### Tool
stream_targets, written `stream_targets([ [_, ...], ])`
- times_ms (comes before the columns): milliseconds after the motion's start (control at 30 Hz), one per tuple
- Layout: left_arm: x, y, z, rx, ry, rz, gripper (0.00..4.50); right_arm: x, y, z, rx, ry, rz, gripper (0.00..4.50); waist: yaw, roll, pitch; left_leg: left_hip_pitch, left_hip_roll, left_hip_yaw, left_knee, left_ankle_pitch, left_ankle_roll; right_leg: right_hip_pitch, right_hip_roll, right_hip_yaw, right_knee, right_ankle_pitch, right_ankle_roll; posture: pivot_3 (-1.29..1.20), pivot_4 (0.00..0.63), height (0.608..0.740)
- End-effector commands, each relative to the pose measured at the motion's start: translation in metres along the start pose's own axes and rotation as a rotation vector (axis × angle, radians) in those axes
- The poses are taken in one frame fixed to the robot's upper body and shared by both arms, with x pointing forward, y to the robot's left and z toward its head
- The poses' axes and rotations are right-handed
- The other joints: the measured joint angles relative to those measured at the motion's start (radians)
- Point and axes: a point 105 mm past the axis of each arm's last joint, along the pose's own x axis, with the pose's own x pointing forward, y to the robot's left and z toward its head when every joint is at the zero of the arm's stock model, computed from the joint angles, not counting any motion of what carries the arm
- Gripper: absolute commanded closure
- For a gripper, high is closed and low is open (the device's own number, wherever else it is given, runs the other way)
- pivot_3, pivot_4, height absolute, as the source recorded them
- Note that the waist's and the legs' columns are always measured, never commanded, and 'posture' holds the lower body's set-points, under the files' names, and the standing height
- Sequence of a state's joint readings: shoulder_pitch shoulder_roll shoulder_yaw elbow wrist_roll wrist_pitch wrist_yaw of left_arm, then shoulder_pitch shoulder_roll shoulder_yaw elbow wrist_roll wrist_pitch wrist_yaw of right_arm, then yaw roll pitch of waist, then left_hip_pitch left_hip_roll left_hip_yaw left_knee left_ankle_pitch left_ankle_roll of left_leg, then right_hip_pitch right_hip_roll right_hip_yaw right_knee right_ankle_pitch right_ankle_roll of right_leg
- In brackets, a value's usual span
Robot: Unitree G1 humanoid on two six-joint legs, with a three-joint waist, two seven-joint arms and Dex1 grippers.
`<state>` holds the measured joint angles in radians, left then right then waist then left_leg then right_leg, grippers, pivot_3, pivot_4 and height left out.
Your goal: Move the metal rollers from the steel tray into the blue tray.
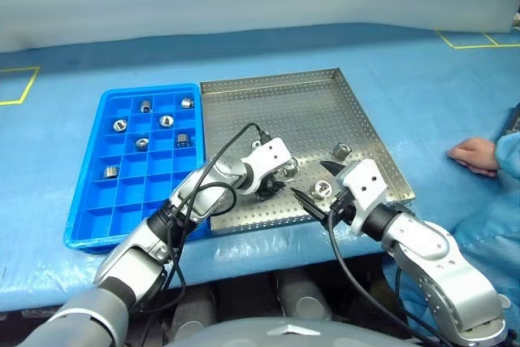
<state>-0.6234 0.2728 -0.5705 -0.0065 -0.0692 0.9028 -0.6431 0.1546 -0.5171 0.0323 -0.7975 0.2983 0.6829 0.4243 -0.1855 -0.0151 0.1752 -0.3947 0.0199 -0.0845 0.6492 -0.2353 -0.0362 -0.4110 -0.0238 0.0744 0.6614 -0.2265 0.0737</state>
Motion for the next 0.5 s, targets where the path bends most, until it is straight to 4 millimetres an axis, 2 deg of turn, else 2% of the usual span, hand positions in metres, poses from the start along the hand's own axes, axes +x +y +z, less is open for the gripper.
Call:
stream_targets([
  [33, -0.006, 0.008, 0.002, 0.018, -0.003, 0.040, 2.78, 0.000, -0.001, 0.014, -0.041, -0.058, -0.009, 0.00, -0.002, 0.000, 0.000, 0.000, 0.000, 0.000, 0.000, 0.000, 0.000, 0.000, 0.000, 0.000, 0.000, 0.000, 0.000, -0.25, 0.150, 0.740],
  [267, -0.019, 0.004, 0.008, -0.034, -0.077, -0.025, 2.78, 0.003, -0.002, 0.014, -0.041, -0.057, -0.011, 0.00, -0.006, 0.000, 0.000, 0.000, 0.000, 0.001, -0.001, 0.000, 0.001, -0.001, 0.000, 0.001, 0.000, 0.000, 0.001, -0.24, 0.150, 0.740],
  [500, -0.046, 0.020, 0.022, -0.183, -0.225, -0.065, 2.78, 0.008, 0.000, 0.009, -0.035, -0.044, -0.005, 0.00, 0.005, 0.000, 0.000, -0.002, 0.000, 0.001, -0.001, 0.000, 0.001, -0.001, 0.000, 0.001, -0.001, 0.001, 0.001, -0.23, 0.150, 0.740],
])
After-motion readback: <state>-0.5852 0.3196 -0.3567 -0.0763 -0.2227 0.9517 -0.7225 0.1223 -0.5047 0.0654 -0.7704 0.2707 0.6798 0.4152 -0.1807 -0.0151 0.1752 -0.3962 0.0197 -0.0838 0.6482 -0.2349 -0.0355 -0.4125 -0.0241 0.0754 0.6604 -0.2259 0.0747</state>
